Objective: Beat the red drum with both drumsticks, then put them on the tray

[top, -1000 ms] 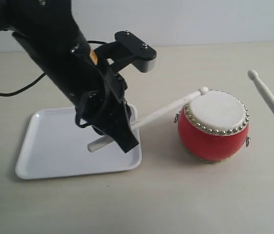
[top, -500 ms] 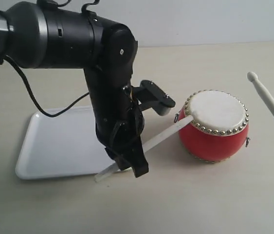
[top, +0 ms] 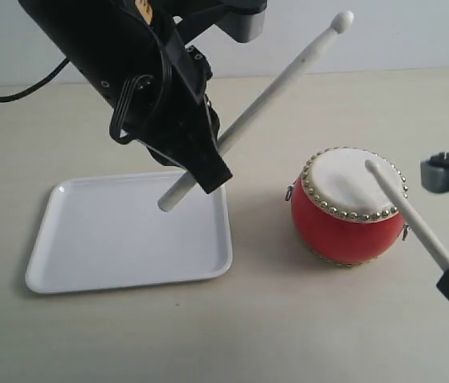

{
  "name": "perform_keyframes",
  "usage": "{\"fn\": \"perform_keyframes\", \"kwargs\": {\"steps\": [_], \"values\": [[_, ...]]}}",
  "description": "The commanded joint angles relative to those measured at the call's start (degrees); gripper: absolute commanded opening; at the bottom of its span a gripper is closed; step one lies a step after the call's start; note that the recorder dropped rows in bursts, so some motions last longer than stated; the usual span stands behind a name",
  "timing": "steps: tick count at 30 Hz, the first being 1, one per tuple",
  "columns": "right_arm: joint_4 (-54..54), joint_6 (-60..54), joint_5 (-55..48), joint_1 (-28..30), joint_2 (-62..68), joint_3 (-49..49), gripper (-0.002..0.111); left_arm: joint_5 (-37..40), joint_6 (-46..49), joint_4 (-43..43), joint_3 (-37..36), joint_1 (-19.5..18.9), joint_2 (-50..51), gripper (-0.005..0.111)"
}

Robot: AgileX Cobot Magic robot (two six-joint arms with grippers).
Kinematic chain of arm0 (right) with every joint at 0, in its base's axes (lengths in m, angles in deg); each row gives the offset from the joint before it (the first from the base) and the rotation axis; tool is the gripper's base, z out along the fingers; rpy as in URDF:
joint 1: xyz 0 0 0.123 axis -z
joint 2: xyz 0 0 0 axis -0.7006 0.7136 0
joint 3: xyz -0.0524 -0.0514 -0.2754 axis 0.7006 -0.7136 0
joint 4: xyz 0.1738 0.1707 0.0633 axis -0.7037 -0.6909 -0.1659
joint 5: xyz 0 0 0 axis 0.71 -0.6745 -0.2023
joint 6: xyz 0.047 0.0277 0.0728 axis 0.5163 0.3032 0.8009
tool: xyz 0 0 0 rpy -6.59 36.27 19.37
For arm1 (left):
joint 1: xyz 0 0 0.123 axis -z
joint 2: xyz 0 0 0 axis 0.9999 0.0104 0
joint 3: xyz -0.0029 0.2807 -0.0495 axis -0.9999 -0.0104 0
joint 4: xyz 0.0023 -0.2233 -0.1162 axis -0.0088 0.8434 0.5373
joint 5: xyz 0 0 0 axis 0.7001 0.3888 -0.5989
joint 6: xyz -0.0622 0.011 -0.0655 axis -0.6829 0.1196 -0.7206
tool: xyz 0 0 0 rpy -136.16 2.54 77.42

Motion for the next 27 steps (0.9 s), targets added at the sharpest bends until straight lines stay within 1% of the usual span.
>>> {"fn": "perform_keyframes", "kwargs": {"steps": [1, 5, 8, 11, 15, 18, 20, 22, 27], "values": [[-0.99, 0.47, 0.16, 0.27, -6.75, 5.46, 0.0, 0.64, 0.29, 3.07, -0.61, 0.04, 3.23, 0.0], [-0.97, 1.73, 0.16, 0.27, -12.57, 8.64, 0.0, 2.75, 0.89, 4.44, -0.61, 0.04, 10.03, 0.0], [-1.67, 1.73, 0.16, 0.27, -15.17, 9.58, 0.0, 3.61, 1.9, 4.51, -0.61, 1.43, 14.04, 0.0], [-1.45, 1.73, 0.16, 0.27, -16.51, 9.69, 0.0, 2.83, 2.5, 4.17, -0.25, 3.27, 17.54, 0.0], [-1.31, 1.85, 0.16, 0.27, -16.96, 9.69, 0.0, 4.78, 2.5, 4.3, 2.18, 3.56, 21.59, 0.0], [-0.78, 1.85, 0.16, 0.27, -16.81, 9.69, 0.0, 7.79, 2.5, 3.85, 4.39, 3.29, 21.73, 0.0], [1.65, 1.92, 0.16, 0.27, -16.34, 9.57, 0.0, 9.21, 2.55, 2.98, 5.75, 3.03, 20.53, 0.0], [3.34, 2.79, 0.16, 0.27, -15.96, 8.8, 0.0, 9.21, 2.55, 2.95, 6.56, 2.63, 18.89, 0.0], [2.8, 2.79, 0.16, 0.27, -14.15, 5.55, 0.0, 9.32, 2.55, 2.7, 7.41, 1.7, 16.22, 0.0]]}}
